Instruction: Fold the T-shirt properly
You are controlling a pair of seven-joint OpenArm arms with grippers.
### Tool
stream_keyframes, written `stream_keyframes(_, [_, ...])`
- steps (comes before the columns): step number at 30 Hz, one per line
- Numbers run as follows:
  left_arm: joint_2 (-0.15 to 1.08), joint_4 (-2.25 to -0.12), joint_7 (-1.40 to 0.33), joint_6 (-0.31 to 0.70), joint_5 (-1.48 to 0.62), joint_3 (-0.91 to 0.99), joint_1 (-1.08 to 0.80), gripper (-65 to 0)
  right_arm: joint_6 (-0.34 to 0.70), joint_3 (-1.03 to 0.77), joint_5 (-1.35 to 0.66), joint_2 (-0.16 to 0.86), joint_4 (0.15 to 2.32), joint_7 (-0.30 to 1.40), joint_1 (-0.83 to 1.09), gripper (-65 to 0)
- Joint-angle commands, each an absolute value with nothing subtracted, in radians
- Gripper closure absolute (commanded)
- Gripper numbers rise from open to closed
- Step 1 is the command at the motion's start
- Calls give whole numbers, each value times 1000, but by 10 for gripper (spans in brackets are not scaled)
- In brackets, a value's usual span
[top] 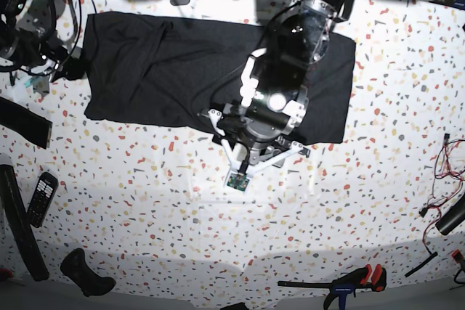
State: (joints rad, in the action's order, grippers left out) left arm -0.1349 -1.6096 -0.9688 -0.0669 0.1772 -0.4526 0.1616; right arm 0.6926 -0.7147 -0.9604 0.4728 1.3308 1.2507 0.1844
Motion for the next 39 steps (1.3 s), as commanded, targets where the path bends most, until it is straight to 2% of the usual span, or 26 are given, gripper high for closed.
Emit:
stream_keyframes(1, [-146, -1628, -949, -66, 183, -453, 180, -279, 698, -720, -1015, 493, 1322, 1267, 171, -430])
stream_keyframes(7, [-146, -1628, -961, -65, 184, -453, 180, -279, 698, -719, -1082, 485, 1293, 1280, 163, -430])
stream_keyframes(10, [-146, -1646, -962, 17, 265, -469, 157, -279, 698, -710, -1083, 474, 1293, 1280, 163, -430])
stream_keyframes(12, [-144, -1692, -949, 61, 374, -498, 113, -279, 698, -681, -1090, 468, 1293, 1277, 163, -430])
stream_keyframes(18, [-28, -1952, -951, 60, 393, -645, -2, -279, 698, -506, -1105, 468, 1293, 1240, 160, -430])
stream_keyframes(21, [46, -2030, -952, 43, 426, -654, -53, -279, 698, -439, -1105, 468, 1293, 1220, 160, -430])
stream_keyframes(28, [245, -2034, -946, -89, 426, -642, -158, -279, 698, -375, -1111, 468, 1293, 1220, 160, -422])
stream_keyframes(30, [286, -2034, -920, -112, 410, -642, -184, -279, 698, -382, -1111, 472, 1293, 1220, 160, -350])
stream_keyframes(35, [333, -2030, -890, -125, 380, -642, -200, -279, 698, -469, -1112, 479, 1293, 1221, 139, 0])
stream_keyframes(39, [333, -2000, -823, -124, 360, -642, -199, -279, 698, -585, -1111, 480, 1293, 1221, 97, 0])
